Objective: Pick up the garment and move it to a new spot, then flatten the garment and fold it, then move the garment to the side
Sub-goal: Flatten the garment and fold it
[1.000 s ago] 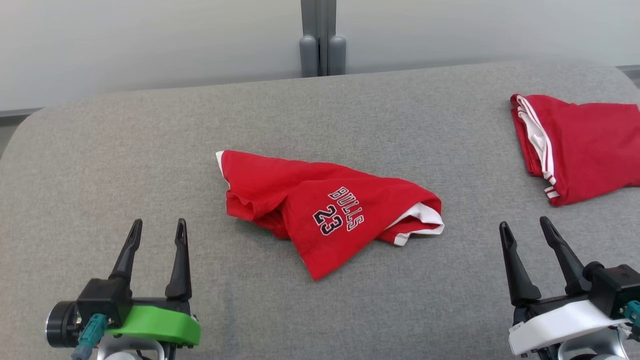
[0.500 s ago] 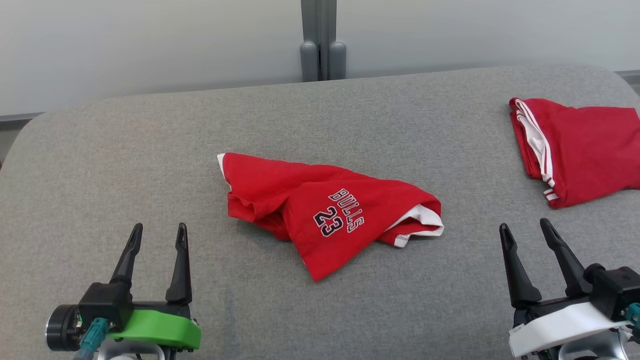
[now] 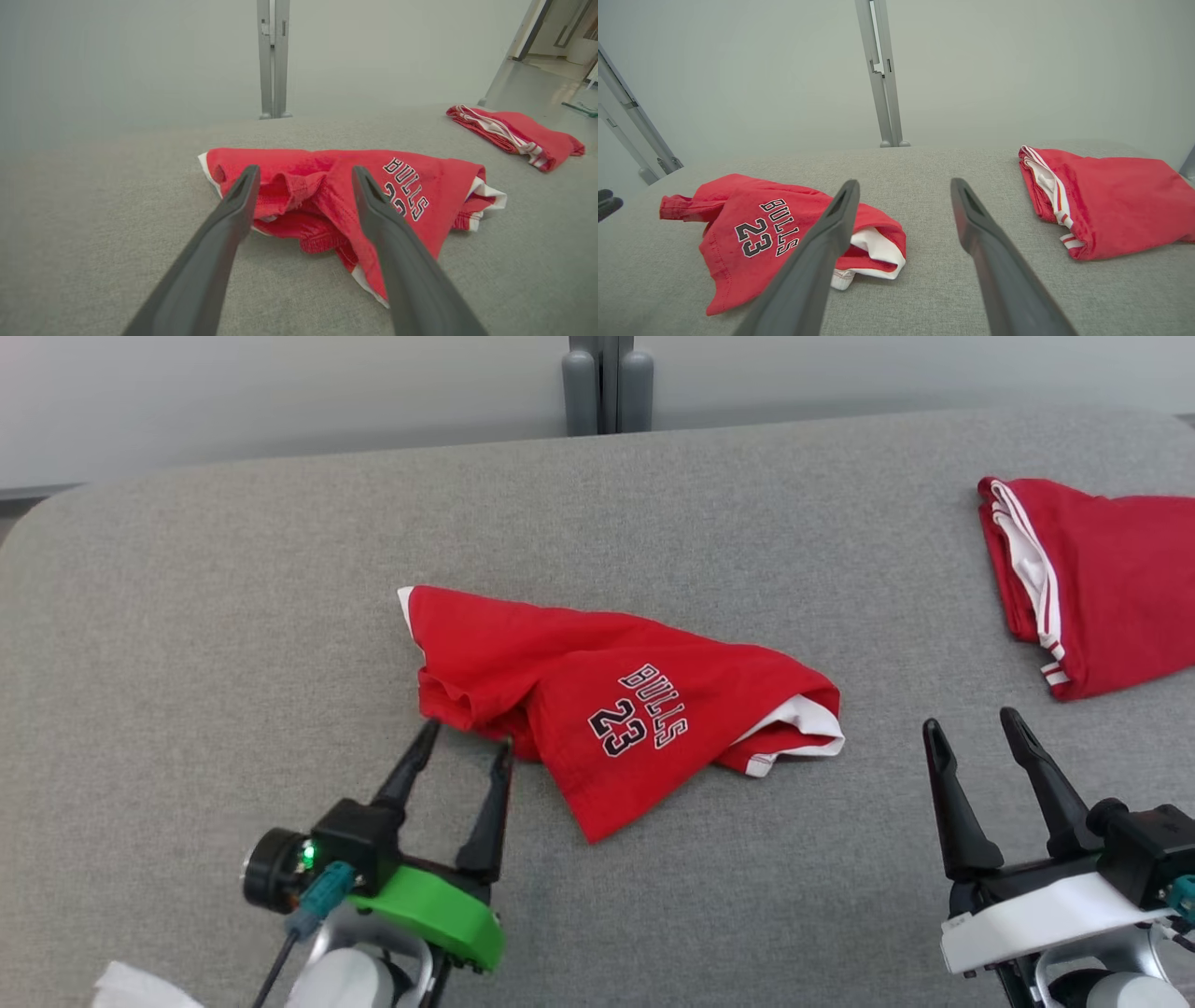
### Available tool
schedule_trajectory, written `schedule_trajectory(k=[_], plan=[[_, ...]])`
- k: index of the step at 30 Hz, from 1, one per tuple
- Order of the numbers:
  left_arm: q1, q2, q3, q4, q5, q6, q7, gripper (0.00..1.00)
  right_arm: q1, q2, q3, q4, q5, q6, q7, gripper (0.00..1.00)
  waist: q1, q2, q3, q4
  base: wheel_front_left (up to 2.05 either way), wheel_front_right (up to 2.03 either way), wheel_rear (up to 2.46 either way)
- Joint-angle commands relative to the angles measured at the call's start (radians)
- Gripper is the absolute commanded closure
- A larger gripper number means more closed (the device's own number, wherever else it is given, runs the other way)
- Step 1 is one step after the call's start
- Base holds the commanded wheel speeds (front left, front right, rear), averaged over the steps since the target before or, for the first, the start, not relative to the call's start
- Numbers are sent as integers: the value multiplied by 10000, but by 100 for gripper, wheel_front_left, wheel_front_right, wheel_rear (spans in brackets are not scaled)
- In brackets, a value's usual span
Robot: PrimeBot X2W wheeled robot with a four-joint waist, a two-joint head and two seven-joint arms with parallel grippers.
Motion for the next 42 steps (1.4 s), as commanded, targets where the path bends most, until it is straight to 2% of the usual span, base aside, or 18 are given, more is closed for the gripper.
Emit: schedule_trajectory(k=[1,3,9,10,11,12,15,19,27,33,38,42], plan=[[-279,-135,-167,263,-39,-170,105,0,-211,-19,46,-14,19,0,-18,0,0,0,687,-88,0,0,0],[-514,-403,-467,770,-121,-427,180,0,-335,3,94,43,47,0,-81,0,0,0,918,-164,0,0,0],[-1160,-873,-730,2280,-353,-841,67,0,-651,50,167,225,92,0,-235,0,0,0,1375,-440,0,0,0],[-1264,-929,-750,2455,-357,-895,-22,19,-672,62,167,242,95,0,-274,0,0,0,1420,-463,0,0,0],[-1336,-942,-778,2577,-358,-960,-107,74,-684,72,156,274,96,0,-290,0,0,0,1438,-473,0,0,0],[-1418,-955,-768,2658,-377,-1014,-242,100,-714,85,146,306,89,0,-311,0,0,0,1446,-482,0,0,0],[-1547,-868,-780,2506,-257,-1055,-488,100,-728,135,81,374,78,0,-365,0,0,0,1436,-443,0,0,0],[-1529,-499,-895,1532,98,-946,-497,100,-685,209,-55,483,105,0,-422,0,0,0,1359,-203,0,0,0],[-835,394,-884,-1346,178,-596,881,100,-756,281,-100,627,146,0,-487,0,0,0,1101,257,0,0,0],[-140,765,-682,-3105,-54,-87,1750,100,-779,328,-155,686,151,0,-568,0,0,0,1020,413,0,0,0],[-1,939,-306,-3574,-176,275,1971,100,-843,338,-92,677,177,0,-585,0,0,0,1116,291,0,0,0],[-389,1060,219,-3200,-332,470,1953,100,-996,357,-104,623,195,0,-648,0,0,0,1435,-12,0,0,0]])
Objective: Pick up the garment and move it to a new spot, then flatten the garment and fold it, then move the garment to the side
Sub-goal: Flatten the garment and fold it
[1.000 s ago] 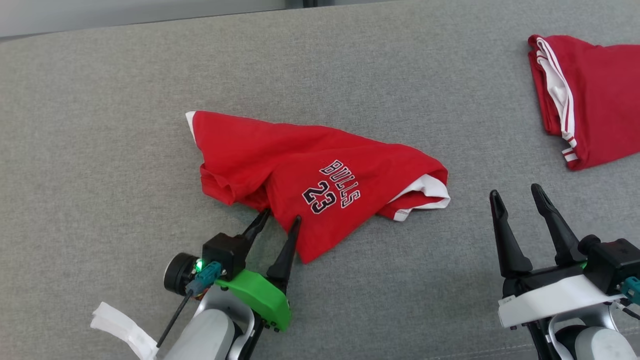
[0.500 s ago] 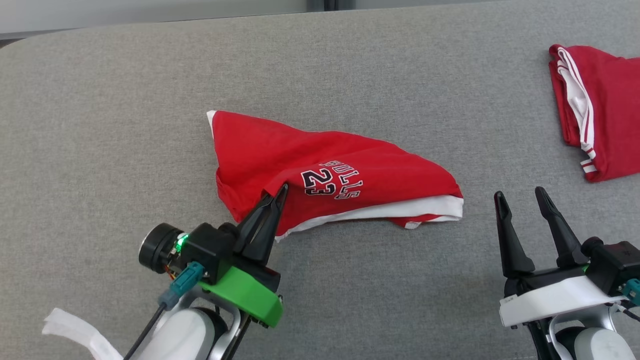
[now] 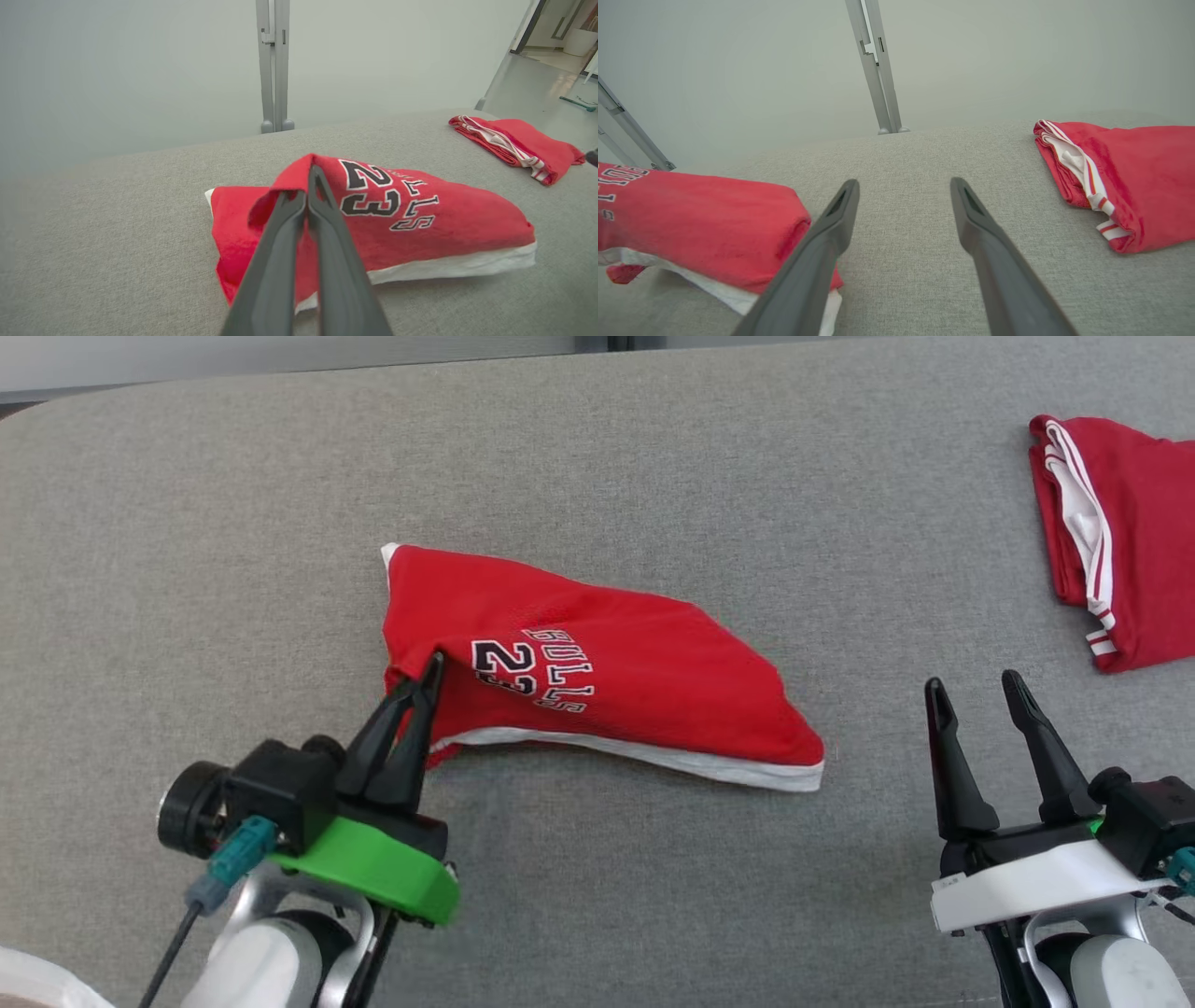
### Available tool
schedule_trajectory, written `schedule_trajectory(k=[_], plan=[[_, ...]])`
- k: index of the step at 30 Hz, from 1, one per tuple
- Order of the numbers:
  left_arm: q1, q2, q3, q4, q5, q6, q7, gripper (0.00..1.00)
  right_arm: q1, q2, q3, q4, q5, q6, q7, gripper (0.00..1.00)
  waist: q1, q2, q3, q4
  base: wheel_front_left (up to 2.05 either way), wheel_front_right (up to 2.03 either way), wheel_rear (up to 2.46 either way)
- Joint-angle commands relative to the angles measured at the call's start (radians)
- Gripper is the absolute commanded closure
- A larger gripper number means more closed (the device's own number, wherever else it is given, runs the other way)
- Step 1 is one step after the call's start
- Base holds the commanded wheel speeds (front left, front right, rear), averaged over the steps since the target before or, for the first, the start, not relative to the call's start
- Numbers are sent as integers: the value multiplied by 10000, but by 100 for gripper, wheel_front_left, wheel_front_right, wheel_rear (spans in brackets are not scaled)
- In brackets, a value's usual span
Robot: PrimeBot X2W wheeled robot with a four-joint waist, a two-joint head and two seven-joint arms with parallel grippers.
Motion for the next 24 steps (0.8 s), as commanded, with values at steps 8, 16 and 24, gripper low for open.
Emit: schedule_trajectory(k=[8,16,24], plan=[[-1180,149,997,1749,-582,95,-221,100,-402,48,-3,-11,44,0,-136,0,0,0,905,-708,0,0,0],[-2154,-40,1422,3963,-1081,-136,-517,100,-635,27,16,157,102,0,-290,0,0,0,1287,-1047,0,0,0],[-1999,-400,1570,4877,-1197,-171,-1775,0,-602,-34,-102,213,-24,0,-326,0,0,0,927,-882,0,0,0]])
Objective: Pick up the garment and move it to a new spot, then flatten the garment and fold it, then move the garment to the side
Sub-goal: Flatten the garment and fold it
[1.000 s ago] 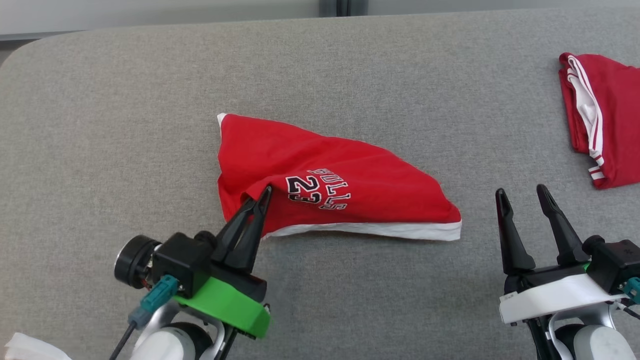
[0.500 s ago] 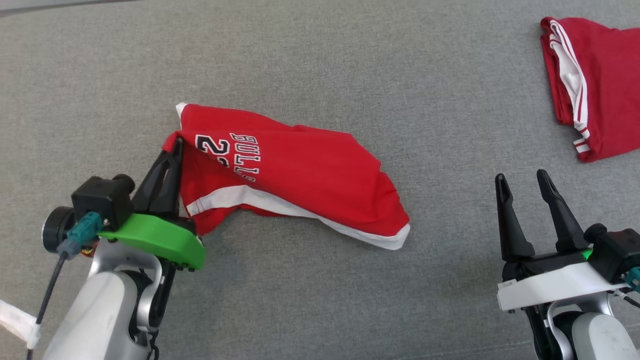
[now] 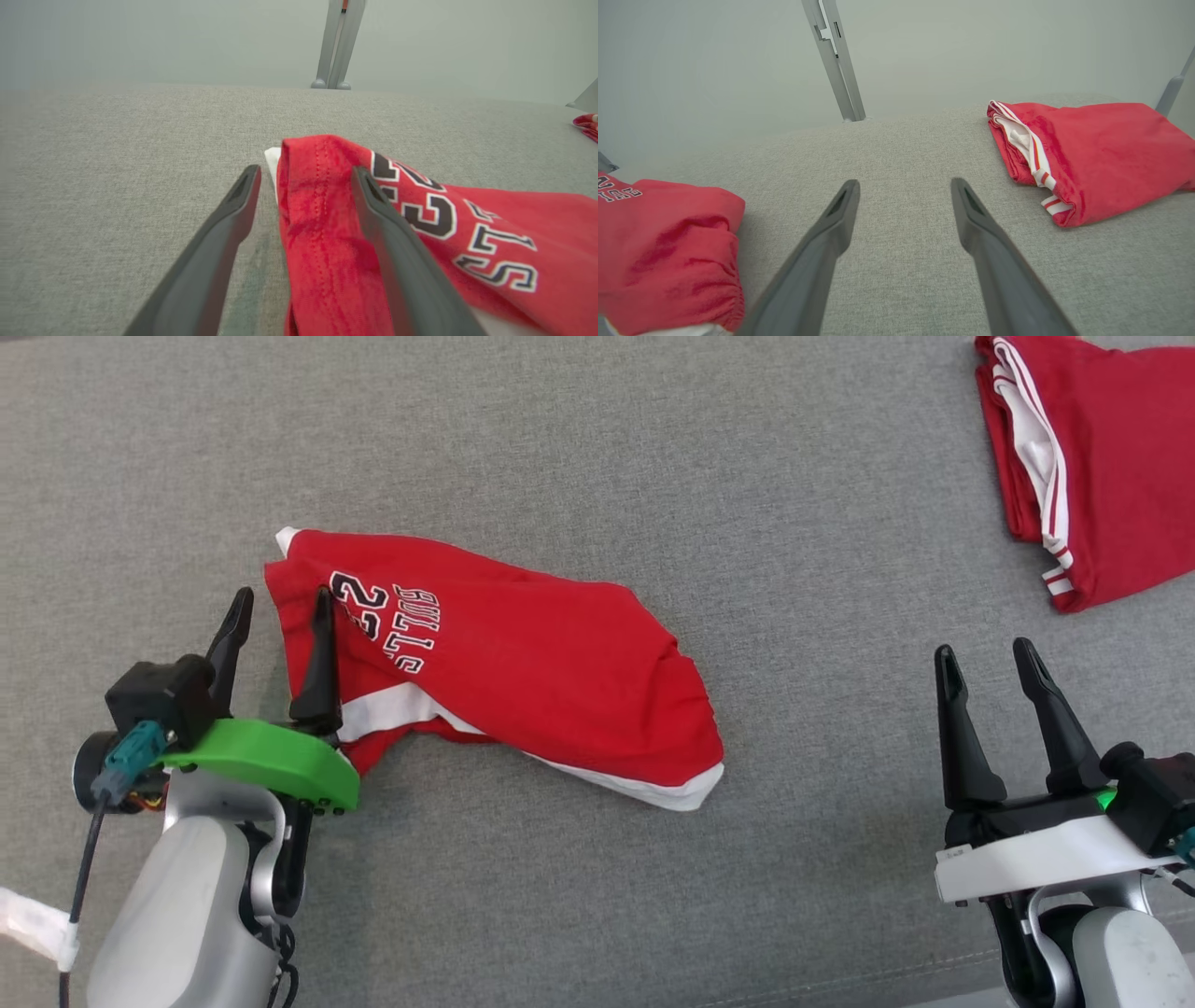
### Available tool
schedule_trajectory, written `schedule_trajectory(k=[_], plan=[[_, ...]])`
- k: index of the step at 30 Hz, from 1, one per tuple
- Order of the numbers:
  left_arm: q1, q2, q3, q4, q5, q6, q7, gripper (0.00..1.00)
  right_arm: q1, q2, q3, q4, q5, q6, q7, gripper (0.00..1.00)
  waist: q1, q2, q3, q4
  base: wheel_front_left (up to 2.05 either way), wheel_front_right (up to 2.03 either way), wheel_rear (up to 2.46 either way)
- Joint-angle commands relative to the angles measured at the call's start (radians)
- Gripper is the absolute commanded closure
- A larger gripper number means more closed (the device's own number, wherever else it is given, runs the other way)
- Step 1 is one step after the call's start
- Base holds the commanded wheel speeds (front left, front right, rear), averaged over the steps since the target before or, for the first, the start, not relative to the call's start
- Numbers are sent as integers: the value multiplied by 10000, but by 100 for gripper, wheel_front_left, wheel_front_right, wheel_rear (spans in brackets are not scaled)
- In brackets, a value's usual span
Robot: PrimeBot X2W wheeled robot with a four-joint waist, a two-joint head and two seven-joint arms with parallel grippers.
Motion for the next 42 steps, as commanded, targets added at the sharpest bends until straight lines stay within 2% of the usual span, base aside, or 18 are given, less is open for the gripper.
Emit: schedule_trajectory(k=[1,9,19,27,37,42], plan=[[242,-5,113,52,30,136,-345,0,-21,-57,-35,-19,-71,0,-1,0,0,-1,-282,195,0,0,0],[1230,-76,398,-618,649,679,-1298,0,242,-305,-9,-240,-163,0,262,0,0,-1,-1112,572,0,0,0],[2899,-104,312,-2340,1418,1083,-1366,0,782,-513,233,-470,-211,0,729,0,0,-1,-1972,664,0,0,0],[3459,-11,157,-2712,1385,1240,-1057,0,1048,-574,211,-658,-154,0,846,0,0,-1,-2199,646,0,0,0],[3512,47,50,-2794,1329,1289,-838,0,1078,-538,137,-743,-131,0,877,0,0,-1,-2215,665,0,0,0],[2803,187,-314,-2592,1174,830,51,0,943,-516,146,-819,-142,0,905,0,0,-1,-1945,738,0,0,0]])
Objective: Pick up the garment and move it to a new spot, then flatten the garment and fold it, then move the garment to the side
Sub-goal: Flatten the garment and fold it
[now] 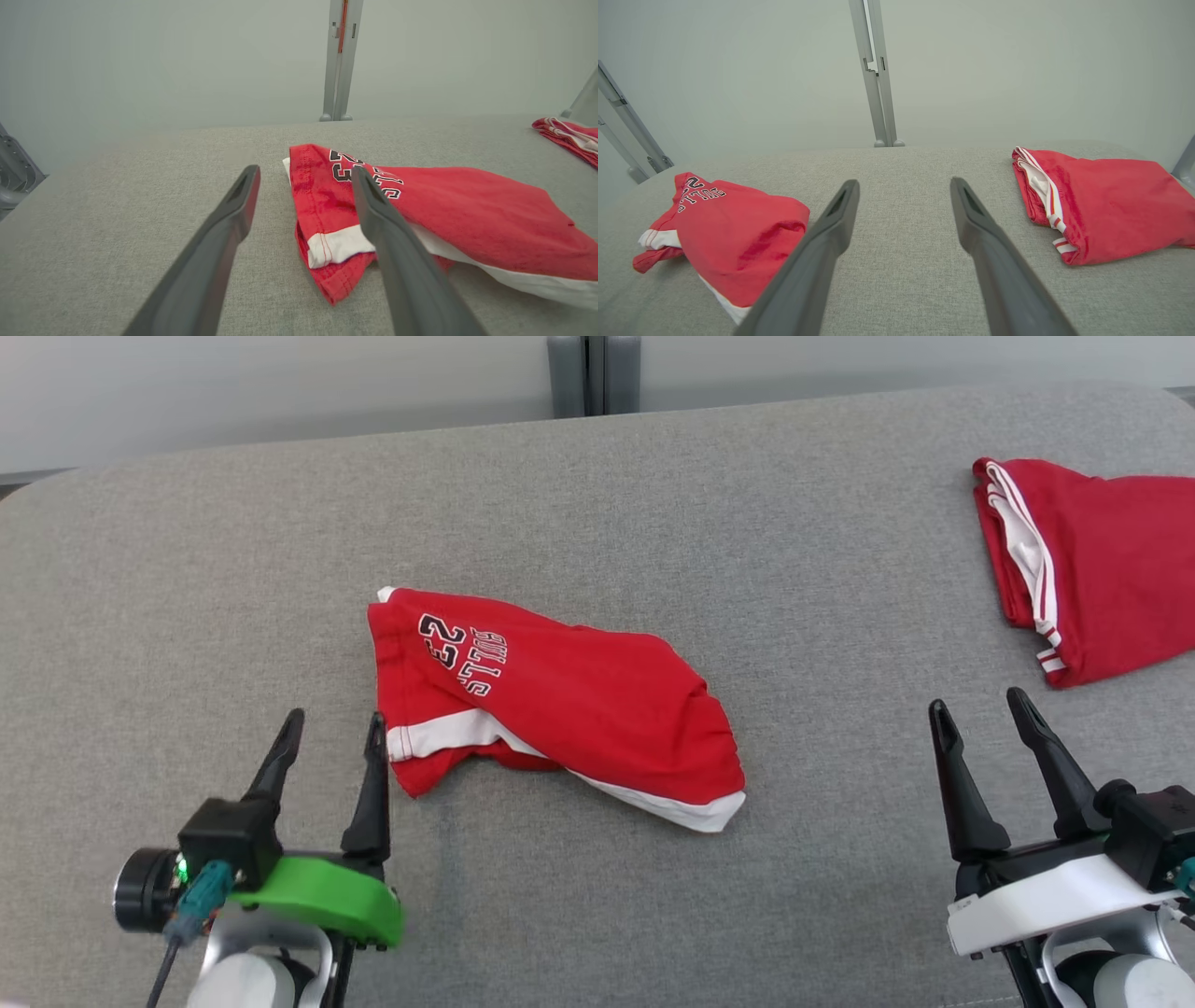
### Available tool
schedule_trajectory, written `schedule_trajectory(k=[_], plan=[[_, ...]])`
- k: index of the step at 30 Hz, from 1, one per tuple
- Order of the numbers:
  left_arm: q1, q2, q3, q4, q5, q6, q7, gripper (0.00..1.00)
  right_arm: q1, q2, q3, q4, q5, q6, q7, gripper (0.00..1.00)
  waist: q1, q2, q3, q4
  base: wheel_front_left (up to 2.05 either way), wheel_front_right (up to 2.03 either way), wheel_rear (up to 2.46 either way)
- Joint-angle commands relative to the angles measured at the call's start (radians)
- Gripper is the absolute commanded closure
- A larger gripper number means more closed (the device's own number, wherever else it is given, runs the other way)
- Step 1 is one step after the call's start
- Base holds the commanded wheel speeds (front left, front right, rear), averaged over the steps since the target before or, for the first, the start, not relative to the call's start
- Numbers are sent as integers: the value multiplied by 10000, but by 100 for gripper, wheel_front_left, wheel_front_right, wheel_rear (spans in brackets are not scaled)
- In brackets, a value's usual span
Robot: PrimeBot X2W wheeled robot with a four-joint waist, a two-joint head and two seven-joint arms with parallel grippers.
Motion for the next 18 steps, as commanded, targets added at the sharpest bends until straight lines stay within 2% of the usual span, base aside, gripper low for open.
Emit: schedule_trajectory(k=[1,5,9,13,15,18], plan=[[-383,52,-99,156,-193,-187,337,0,-120,-18,11,-61,-13,0,24,0,0,-1,198,51,0,0,0],[-976,4,-431,1044,-598,-694,1454,0,-240,-39,154,42,11,0,41,0,0,-1,475,-5,0,0,0],[-1379,-88,-497,1885,-931,-984,1842,0,-314,-2,261,185,64,0,-41,0,0,-1,666,-123,0,0,0],[-1639,-126,-454,2494,-1088,-1151,1753,47,-359,39,281,310,93,0,-75,0,0,-1,810,-200,0,0,0],[-1749,-152,-449,2691,-1129,-1208,1665,100,-378,31,300,354,99,0,-85,0,0,-1,857,-229,0,0,0],[-1871,-142,-441,2912,-1208,-1355,1582,100,-397,0,359,415,107,0,-78,0,0,-1,922,-241,0,0,0]])
